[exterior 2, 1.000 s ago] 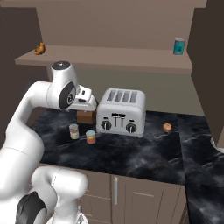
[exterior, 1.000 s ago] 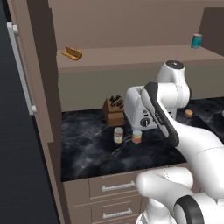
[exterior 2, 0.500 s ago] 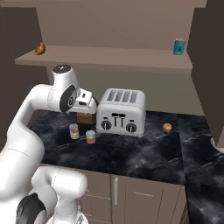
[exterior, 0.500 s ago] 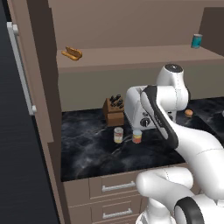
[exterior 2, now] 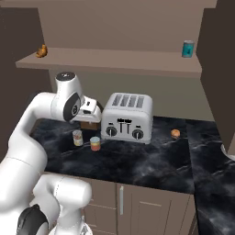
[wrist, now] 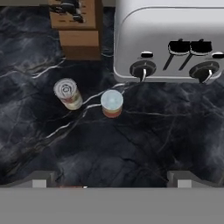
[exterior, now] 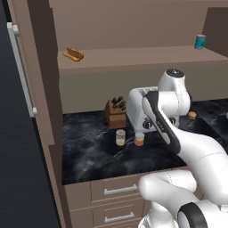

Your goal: Pick the cans from the counter and place them in their designated side in the cabinet.

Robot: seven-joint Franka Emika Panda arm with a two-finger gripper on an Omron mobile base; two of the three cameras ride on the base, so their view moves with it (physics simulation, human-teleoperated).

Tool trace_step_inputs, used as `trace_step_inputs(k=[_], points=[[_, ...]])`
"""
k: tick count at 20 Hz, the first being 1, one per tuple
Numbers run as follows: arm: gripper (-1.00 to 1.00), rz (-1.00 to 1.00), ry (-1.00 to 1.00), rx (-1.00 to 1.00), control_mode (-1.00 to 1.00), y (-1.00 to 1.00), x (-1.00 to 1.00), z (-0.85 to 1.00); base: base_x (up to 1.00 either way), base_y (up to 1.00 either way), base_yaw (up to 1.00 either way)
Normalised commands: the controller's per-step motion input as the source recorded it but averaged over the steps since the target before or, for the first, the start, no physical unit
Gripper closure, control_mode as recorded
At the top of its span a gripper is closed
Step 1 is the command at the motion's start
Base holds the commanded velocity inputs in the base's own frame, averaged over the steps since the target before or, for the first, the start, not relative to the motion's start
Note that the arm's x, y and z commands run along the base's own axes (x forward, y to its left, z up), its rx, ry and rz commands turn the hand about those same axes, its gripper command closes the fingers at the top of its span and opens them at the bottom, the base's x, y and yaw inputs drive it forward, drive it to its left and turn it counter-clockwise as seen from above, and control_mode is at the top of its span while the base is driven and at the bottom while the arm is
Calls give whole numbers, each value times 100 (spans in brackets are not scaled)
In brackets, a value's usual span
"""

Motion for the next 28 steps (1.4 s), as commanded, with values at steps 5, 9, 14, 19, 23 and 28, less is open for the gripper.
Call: trace_step_inputs(k=[5,9,14,19,23,28], points=[[-100,0,0,-1,-100,0,0,-11,0,0,0],[-100,0,0,0,-100,0,0,-8,0,0,0],[-100,0,0,0,-100,0,1,-11,0,0,0],[-100,0,-1,0,-100,0,0,-10,0,0,0],[-100,0,-8,0,-100,0,0,-5,0,0,0],[-100,1,-9,0,-100,1,1,-2,0,0,0]])
